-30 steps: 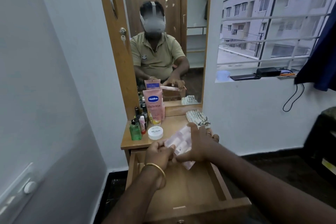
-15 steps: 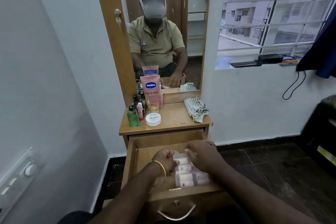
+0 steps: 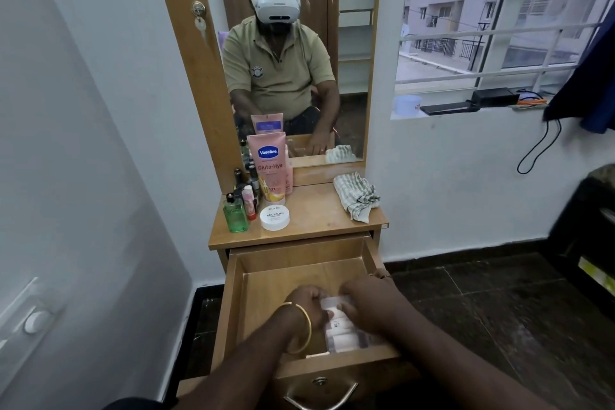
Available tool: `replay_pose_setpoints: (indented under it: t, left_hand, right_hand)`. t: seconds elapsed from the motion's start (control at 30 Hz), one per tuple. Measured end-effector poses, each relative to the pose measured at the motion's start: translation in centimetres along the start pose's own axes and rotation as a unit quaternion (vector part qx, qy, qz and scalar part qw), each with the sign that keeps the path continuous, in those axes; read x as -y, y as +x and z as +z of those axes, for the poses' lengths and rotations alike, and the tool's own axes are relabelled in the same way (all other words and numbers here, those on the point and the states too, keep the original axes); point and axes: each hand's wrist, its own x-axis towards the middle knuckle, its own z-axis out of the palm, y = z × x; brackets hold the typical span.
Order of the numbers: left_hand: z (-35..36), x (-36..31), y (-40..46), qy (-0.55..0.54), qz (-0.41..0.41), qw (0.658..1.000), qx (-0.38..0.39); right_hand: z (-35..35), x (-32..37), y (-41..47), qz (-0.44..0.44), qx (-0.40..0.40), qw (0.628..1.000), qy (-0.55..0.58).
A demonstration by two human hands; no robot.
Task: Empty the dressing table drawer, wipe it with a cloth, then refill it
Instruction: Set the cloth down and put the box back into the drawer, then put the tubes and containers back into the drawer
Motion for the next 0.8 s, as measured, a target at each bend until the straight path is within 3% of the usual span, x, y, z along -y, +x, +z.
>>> replay_pose_setpoints:
  t: [0.2,0.3,0.4,0.47,0.53,0.67,0.8]
  left_hand:
    - [0.1,0.7,0.9,0.079,0.035,0.996,0.039]
    - [-0.1,1.3,1.3,0.057,0.044,0.996,0.052]
    - [-1.7,1.6,1.3,0.011,0.060,0.998,0.009]
    - [-3.6,2.0,1.3,-0.056,0.060,0.996,-0.039]
    - [-5.5,2.5,1.5,-0.129,0.066,0.986,-0.086]
    - [-7.8,3.4,2.5,-0.287,0.054,0.939,-0.180]
    - [-8.6,4.5,3.2,-0.356,0.052,0.904,-0.233]
  right_hand:
    - [0.2,0.3,0.4,0.001,0.077,0.997,-0.018]
    - [0.5,0.3,0.7,0.001,0.104,0.994,-0.034]
    - [0.5,0.2,1.0,0.002,0.112,0.992,-0.051]
    - [0.0,0.8,1.4,0.006,0.064,0.997,-0.047]
    - [-1.0,2.1,2.6,0.004,-0.044,0.999,-0.024]
    - [-3.1,5.7,7.0,0.005,-0.227,0.964,0.141]
    - [-3.7,9.1,11.8,0.039,-0.291,0.941,0.170]
